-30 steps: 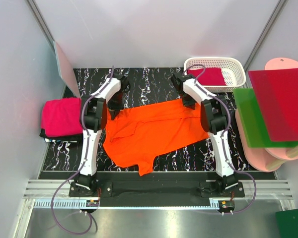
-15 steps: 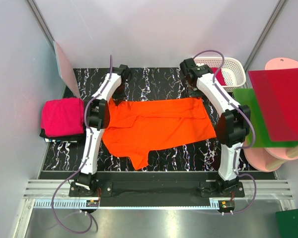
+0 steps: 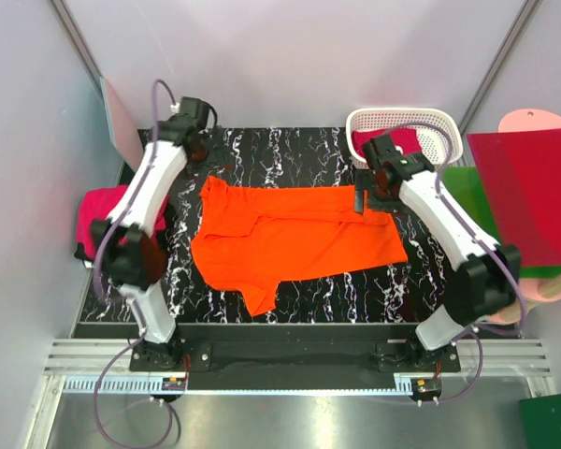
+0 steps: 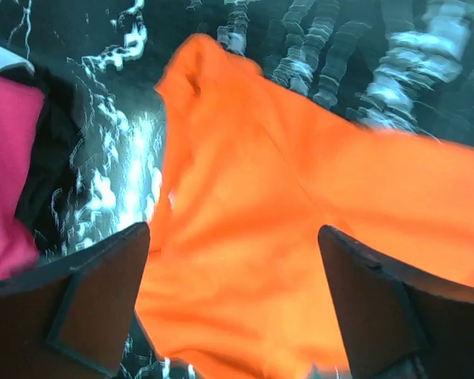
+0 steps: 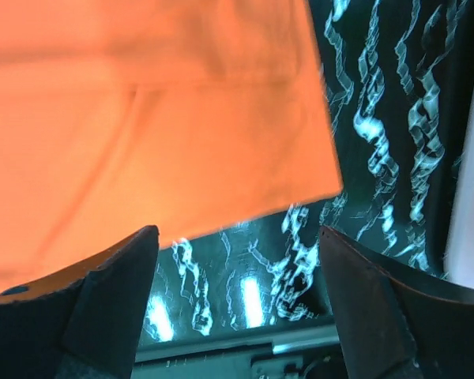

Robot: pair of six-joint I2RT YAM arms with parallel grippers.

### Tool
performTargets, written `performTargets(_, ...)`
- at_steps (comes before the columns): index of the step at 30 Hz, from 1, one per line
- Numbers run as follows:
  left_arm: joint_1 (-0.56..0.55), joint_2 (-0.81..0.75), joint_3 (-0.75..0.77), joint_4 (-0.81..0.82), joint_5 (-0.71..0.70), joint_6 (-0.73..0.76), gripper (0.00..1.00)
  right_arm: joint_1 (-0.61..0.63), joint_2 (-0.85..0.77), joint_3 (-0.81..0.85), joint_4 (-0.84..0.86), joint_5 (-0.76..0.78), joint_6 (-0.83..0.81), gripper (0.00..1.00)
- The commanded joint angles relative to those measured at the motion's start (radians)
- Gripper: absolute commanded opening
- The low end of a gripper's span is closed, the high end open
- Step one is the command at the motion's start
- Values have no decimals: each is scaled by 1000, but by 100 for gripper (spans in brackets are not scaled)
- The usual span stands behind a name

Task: Fold and stack the t-shirts
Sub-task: Fold the flattened tshirt in 1/3 of the way

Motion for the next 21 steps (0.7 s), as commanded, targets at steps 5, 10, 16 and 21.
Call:
performTargets(5, -122, -521, -595, 82, 280, -66, 83, -5, -265, -341, 54, -175, 109, 88)
performTargets(10, -231, -631, -915, 113, 390, -188, 53, -5, -347, -439, 71, -211, 149, 88)
performTargets(16, -314, -676, -1164, 231, 550, -288, 60, -6, -387, -508, 74, -220, 169, 88)
performTargets(21, -350, -698, -1125, 236, 547, -302, 59, -3, -421, -551, 83, -247, 198, 87)
